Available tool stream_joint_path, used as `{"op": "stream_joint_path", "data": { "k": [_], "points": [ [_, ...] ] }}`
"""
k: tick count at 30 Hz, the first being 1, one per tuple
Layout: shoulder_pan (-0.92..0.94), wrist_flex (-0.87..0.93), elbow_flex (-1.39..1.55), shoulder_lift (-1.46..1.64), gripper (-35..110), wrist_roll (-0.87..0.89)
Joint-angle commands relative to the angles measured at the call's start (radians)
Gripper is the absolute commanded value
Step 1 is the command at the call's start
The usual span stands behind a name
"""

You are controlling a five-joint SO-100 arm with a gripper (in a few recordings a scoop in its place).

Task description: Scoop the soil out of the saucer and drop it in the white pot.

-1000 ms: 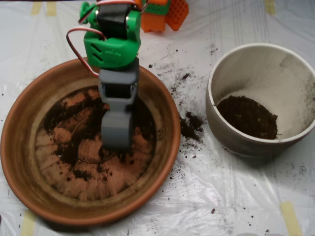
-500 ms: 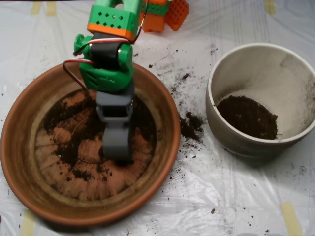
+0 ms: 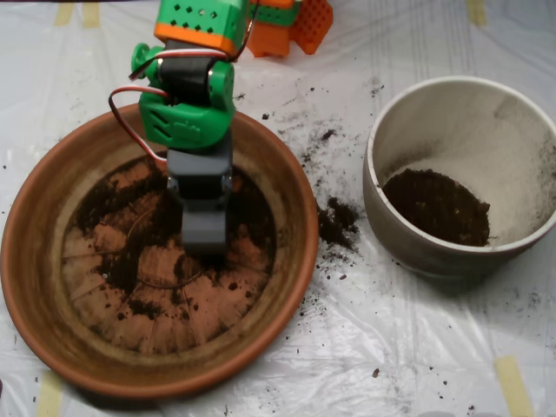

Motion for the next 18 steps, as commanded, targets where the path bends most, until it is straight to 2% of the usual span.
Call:
{"op": "stream_joint_path", "data": {
  "k": [1, 9, 18],
  "points": [
    [0.026, -0.054, 0.121, 0.104, 14, -0.031],
    [0.014, -0.198, 0.342, 0.316, 1, -0.063],
    [0.02, -0.161, 0.319, 0.479, -1, 0.014]
  ]
}}
